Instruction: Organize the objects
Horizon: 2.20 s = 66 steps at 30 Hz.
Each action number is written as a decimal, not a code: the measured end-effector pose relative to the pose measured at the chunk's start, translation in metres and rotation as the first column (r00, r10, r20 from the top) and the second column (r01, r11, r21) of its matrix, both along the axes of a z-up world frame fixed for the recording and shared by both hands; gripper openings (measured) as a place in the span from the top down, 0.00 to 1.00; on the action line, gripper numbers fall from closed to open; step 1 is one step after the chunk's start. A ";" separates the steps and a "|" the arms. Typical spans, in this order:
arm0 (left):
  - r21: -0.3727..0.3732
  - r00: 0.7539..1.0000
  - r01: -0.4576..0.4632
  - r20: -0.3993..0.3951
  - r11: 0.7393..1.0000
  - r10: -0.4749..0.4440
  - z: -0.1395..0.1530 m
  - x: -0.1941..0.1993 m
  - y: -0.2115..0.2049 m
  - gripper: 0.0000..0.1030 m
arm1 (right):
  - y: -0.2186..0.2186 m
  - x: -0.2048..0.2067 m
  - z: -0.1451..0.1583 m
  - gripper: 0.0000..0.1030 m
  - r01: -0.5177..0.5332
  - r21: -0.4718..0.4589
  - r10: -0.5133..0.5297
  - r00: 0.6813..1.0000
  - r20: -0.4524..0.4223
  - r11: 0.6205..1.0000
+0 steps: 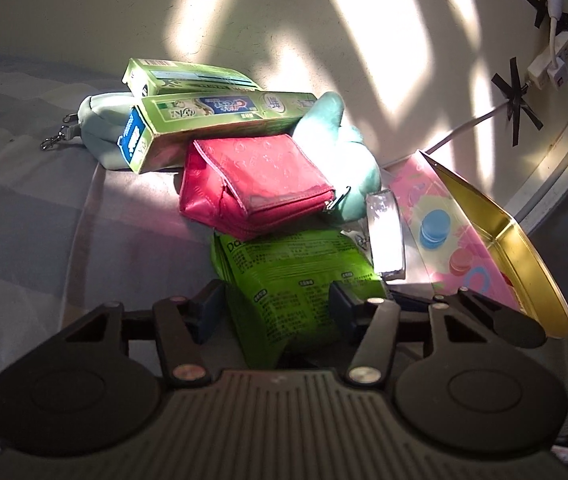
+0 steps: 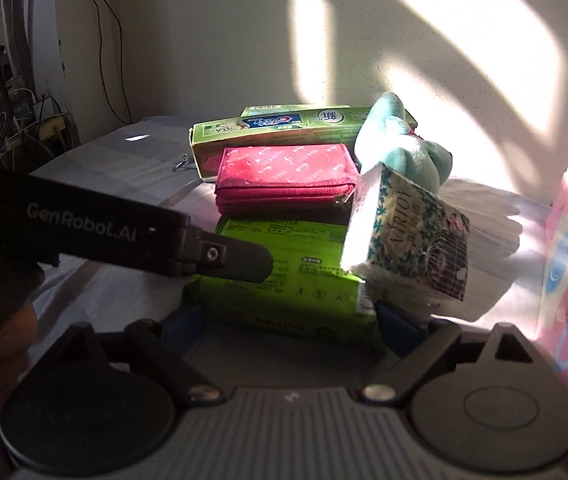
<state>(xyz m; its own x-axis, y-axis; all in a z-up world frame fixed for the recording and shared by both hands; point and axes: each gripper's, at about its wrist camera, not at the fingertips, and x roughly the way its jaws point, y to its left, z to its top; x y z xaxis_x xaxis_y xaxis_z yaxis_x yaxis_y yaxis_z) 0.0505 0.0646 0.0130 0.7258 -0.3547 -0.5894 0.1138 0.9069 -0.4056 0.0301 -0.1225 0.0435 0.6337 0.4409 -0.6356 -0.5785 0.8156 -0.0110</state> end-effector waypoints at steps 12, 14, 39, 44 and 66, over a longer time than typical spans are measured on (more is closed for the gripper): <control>0.062 0.996 0.081 0.040 0.995 -0.084 0.016 -0.092 -0.008 0.43 | -0.011 -0.130 -0.001 0.48 -0.013 0.021 0.009 0.986 0.169 1.000; 0.058 0.991 0.096 0.084 0.994 -0.101 0.031 -0.089 -0.014 0.43 | -0.020 -0.130 0.010 0.48 0.016 0.056 -0.028 0.976 0.214 0.998; 0.248 0.904 0.380 0.103 0.891 -0.414 0.042 0.040 -0.236 0.42 | -0.178 -0.041 0.012 0.21 0.454 0.190 -0.489 0.842 0.228 0.870; 0.205 0.895 0.375 0.173 0.904 -0.411 0.059 0.023 -0.222 0.41 | -0.182 -0.049 0.015 0.18 0.438 0.242 -0.492 0.832 0.256 0.866; 0.224 0.970 -0.229 0.135 0.947 0.202 0.006 -0.021 0.040 0.37 | -0.028 -0.034 0.016 0.43 0.039 0.177 -0.075 0.977 0.198 0.983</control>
